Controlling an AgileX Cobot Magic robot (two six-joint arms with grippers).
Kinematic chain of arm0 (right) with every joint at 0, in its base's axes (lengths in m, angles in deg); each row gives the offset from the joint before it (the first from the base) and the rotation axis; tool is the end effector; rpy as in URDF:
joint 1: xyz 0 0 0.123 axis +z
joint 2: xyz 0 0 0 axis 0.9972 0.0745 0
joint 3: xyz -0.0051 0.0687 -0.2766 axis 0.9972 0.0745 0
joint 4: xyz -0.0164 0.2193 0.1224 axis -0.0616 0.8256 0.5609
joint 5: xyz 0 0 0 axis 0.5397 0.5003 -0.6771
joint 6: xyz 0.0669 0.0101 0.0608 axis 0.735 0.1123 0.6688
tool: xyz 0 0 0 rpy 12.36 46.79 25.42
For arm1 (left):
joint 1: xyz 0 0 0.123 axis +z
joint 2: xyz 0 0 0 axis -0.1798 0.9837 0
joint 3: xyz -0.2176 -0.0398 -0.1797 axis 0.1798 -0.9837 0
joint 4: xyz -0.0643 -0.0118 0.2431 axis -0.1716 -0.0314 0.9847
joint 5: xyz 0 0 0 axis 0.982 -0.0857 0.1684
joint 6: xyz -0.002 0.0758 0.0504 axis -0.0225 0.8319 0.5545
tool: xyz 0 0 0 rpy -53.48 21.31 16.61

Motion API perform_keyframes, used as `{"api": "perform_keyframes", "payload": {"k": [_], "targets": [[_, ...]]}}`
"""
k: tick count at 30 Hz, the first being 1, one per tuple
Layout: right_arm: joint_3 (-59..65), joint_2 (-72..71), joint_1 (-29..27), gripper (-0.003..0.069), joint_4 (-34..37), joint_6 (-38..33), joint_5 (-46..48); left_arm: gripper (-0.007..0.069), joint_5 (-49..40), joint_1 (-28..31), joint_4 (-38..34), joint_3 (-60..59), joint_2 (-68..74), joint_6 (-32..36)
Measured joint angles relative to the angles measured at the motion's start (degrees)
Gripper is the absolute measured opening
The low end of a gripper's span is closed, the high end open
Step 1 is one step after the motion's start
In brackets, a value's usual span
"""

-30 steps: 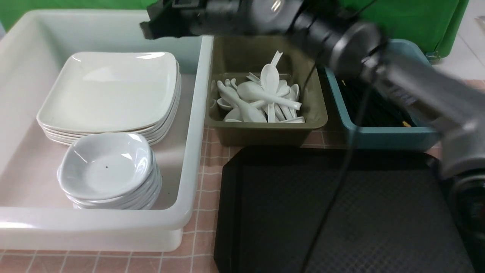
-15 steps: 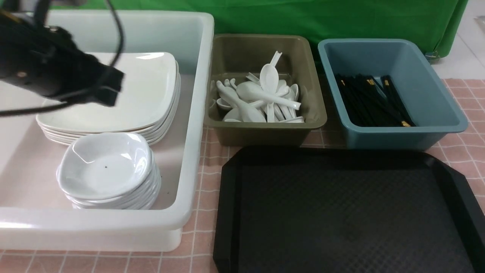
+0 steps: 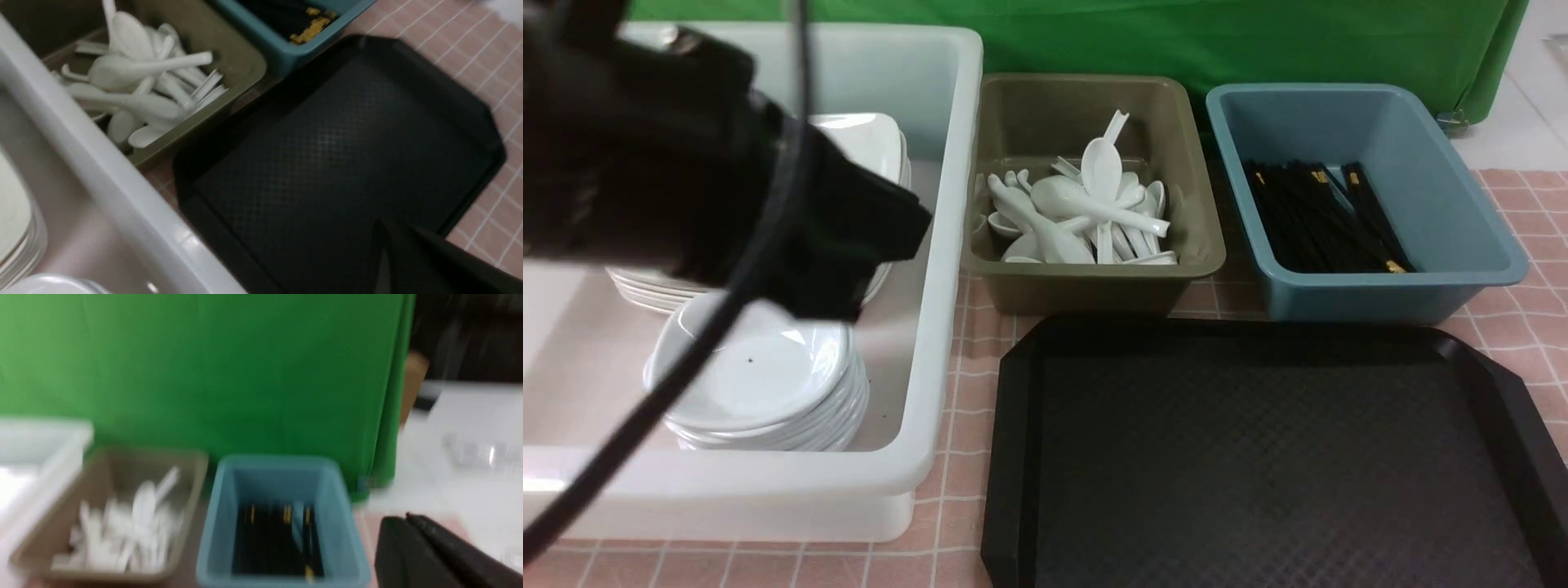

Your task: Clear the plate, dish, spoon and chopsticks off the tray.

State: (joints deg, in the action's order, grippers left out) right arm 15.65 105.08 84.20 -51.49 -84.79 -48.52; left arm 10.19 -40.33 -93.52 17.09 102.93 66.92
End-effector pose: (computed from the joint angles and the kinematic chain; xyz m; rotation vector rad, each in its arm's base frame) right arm 0.0584 0.0000 0.4016 -0.0517 1.4185 -0.0761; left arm 0.1507 -0.1121 0.4141 0.7308 2.0419 -0.5426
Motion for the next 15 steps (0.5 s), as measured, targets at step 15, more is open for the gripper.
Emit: {"api": "perform_keyframes", "payload": {"k": [15], "targets": [[20.16,-17.0,0.0,0.0081,0.29,1.42,-21.23,0.0004,32.08,-0.51,-0.91,-39.32,-35.37,-2.87]]}}
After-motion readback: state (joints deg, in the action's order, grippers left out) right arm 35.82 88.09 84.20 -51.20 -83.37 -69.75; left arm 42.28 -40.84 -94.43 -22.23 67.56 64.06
